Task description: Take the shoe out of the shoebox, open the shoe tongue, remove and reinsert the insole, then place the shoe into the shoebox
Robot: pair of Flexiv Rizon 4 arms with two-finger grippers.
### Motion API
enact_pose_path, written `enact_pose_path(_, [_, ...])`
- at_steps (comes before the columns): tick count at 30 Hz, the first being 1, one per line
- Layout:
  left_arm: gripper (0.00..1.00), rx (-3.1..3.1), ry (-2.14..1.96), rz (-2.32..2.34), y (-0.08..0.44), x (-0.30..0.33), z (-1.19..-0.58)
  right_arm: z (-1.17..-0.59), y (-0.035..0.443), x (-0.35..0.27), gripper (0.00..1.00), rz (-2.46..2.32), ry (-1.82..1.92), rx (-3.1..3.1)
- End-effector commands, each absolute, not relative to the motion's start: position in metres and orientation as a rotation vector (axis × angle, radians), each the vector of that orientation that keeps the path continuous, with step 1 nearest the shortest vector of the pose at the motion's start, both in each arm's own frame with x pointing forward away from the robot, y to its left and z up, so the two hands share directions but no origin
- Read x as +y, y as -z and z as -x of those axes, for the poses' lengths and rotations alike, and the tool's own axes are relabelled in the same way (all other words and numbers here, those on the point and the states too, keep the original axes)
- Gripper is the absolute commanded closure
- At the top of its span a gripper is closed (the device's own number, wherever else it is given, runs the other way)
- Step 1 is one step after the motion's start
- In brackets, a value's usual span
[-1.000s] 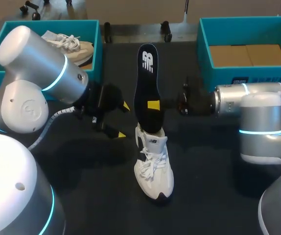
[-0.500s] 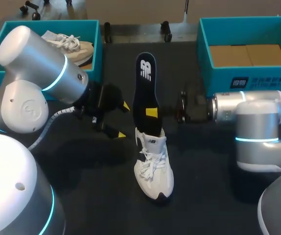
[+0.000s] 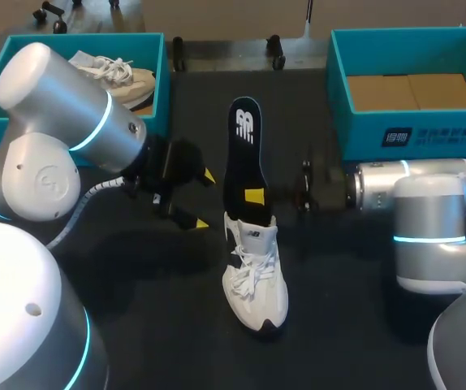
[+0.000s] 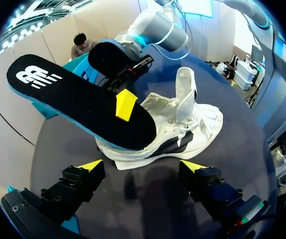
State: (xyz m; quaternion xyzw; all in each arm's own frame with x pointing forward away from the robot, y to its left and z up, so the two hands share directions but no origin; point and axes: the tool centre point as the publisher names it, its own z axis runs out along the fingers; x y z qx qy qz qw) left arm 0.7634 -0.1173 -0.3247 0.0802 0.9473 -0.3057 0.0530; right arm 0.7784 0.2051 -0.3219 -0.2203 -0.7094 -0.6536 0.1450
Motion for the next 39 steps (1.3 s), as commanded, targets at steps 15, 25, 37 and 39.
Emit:
enact_pose_path(15, [0.0, 2.879, 0.923, -0.244, 0.324, -0.118, -0.762, -0.753, 0.35, 0.202, 1.0, 0.703, 1.743, -1.998])
enact_pose_path(25, [0.0, 2.879, 0.923, -0.244, 0.324, -0.118, -0.762, -0.751, 0.352, 0.2, 1.0, 0.712, 1.726, -1.99])
enact_pose_path(37, [0.0, 2.879, 0.923, -0.244, 0.324, -0.118, -0.762, -0.758, 0.337, 0.202, 0.71, 0.688, 1.757, -2.027])
enact_pose_path(39, [0.0, 2.879, 0.923, -0.244, 0.324, -0.118, -0.762, -0.758, 0.334, 0.203, 0.7, 0.682, 1.759, -2.033])
